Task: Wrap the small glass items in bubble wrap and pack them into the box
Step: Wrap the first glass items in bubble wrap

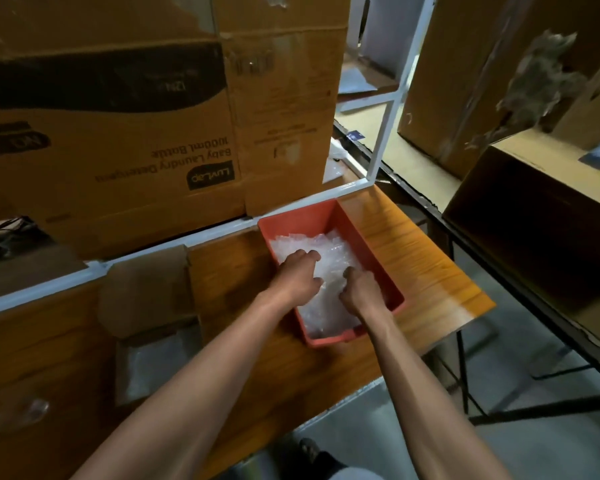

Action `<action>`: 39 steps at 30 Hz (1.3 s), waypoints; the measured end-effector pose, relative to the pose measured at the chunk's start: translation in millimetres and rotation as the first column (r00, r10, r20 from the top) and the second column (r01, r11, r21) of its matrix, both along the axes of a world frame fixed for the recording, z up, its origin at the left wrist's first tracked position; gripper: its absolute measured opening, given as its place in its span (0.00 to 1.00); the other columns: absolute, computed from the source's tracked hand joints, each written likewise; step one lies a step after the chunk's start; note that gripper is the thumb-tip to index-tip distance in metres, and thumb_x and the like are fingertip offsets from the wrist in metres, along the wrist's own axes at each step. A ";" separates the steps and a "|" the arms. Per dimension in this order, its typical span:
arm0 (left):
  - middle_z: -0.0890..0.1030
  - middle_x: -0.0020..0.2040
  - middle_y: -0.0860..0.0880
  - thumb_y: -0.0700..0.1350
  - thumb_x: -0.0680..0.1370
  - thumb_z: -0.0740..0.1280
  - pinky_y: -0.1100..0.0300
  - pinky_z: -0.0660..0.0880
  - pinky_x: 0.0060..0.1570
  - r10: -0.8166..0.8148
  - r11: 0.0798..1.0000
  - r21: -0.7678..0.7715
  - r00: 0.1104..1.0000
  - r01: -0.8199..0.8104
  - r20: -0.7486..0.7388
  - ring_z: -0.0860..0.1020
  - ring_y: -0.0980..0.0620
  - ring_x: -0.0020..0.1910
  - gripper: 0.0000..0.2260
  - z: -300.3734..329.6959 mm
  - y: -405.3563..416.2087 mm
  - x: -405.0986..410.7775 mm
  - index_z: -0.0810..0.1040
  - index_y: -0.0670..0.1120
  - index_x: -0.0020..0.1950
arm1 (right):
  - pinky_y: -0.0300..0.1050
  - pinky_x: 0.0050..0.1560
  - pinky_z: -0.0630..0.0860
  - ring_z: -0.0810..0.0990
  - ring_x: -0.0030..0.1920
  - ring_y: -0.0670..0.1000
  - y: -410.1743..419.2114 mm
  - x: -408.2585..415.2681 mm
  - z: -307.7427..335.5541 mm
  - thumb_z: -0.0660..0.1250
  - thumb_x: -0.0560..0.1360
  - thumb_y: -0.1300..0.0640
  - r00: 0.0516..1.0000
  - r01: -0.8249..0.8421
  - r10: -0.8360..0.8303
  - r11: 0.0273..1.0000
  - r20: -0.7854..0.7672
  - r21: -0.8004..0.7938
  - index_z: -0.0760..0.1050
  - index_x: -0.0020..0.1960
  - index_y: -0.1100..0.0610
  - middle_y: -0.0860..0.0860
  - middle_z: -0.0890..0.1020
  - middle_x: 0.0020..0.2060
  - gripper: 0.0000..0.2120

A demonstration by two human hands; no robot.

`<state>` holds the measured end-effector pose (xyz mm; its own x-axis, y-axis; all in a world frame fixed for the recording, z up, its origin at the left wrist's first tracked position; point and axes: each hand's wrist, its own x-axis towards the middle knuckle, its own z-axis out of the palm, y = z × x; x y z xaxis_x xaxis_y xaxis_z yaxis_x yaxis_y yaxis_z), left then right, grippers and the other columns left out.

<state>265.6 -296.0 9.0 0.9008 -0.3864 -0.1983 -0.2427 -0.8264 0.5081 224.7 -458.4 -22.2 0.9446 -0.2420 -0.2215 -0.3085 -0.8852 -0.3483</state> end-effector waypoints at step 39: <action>0.84 0.54 0.49 0.39 0.85 0.65 0.59 0.77 0.53 0.044 0.768 -0.589 0.939 -0.250 -0.341 0.81 0.49 0.55 0.07 40.4 50.9 33.7 0.82 0.46 0.59 | 0.46 0.54 0.81 0.85 0.55 0.49 -20.6 36.6 62.0 0.75 0.79 0.53 0.986 -0.049 -0.084 0.673 0.143 0.738 0.82 0.58 0.52 0.46 0.86 0.52 0.09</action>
<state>299.3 -245.1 49.4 0.8956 -0.3836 -0.2250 0.0990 -0.3212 0.9418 261.2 -479.0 39.8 0.9786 -0.0796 -0.1899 -0.2054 -0.3138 -0.9270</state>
